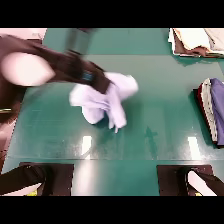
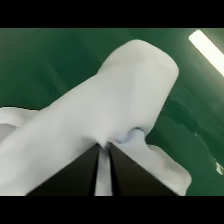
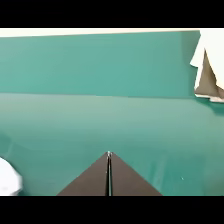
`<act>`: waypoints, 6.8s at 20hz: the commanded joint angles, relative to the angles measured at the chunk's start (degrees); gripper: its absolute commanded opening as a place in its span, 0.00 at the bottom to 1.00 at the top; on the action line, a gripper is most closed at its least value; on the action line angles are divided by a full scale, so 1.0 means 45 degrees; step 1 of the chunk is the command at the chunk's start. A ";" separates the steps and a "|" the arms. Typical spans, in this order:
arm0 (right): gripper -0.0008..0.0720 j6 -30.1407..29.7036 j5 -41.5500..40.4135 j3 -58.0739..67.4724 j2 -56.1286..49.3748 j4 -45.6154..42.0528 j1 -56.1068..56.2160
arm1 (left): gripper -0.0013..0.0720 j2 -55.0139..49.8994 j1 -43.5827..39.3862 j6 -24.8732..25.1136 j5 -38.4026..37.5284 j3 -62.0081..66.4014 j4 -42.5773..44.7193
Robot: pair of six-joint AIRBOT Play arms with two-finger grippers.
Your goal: Fold the shirts.
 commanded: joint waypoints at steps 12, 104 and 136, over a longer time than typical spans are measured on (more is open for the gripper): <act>0.03 0.0005 0.1103 0.0068 -0.0015 -0.0005 -0.0262 | 0.75 -0.0627 0.6470 -0.0359 -0.1355 -0.3993 -0.1948; 0.61 -0.0539 0.3308 0.1530 -0.7946 0.1030 0.1438 | 0.57 -0.2341 0.8466 0.1258 -0.3439 0.0792 0.0588; 0.65 -0.0792 0.2346 -1.2526 0.0816 -0.1656 -0.5289 | 0.05 0.3706 0.8102 0.1749 0.1885 -1.2347 -0.6305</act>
